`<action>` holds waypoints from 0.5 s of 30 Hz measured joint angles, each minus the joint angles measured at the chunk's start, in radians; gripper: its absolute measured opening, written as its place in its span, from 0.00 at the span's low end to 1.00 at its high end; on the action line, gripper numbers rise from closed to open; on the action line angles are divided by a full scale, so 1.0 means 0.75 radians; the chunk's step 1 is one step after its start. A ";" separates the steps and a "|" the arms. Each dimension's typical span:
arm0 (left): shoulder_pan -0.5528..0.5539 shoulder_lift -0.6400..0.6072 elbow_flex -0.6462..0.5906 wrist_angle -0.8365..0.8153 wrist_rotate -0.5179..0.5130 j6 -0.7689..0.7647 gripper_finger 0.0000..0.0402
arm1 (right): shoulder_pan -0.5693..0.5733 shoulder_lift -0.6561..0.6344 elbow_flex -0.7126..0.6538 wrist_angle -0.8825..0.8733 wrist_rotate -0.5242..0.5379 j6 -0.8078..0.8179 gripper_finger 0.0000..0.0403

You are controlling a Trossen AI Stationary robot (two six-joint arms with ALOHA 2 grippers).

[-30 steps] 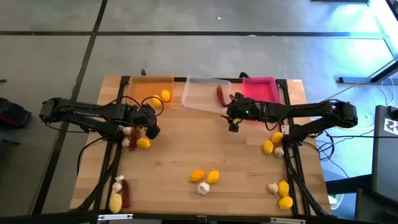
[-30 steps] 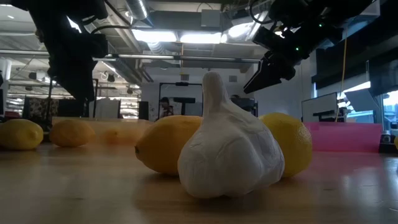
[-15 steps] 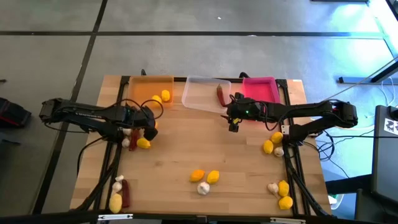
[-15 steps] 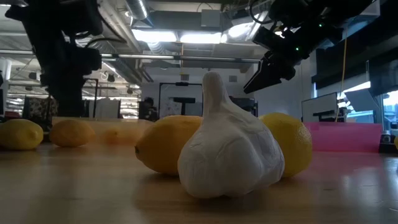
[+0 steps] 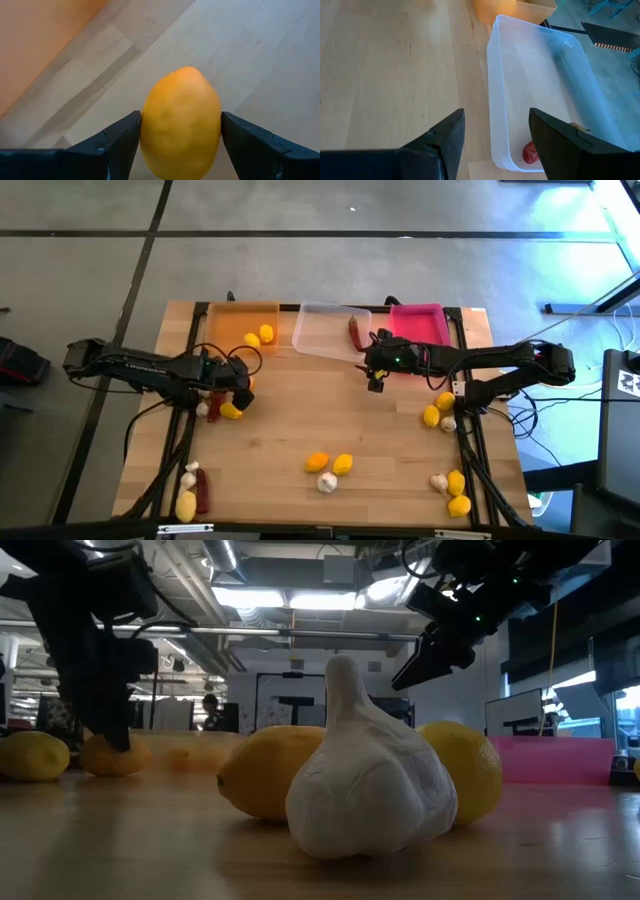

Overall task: Sort produce into baskets
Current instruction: Put the yellow lemon into the orange bin

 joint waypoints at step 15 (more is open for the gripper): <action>0.001 0.002 -0.034 0.076 -0.023 0.047 0.54 | 0.000 0.000 0.000 0.001 0.000 0.000 0.53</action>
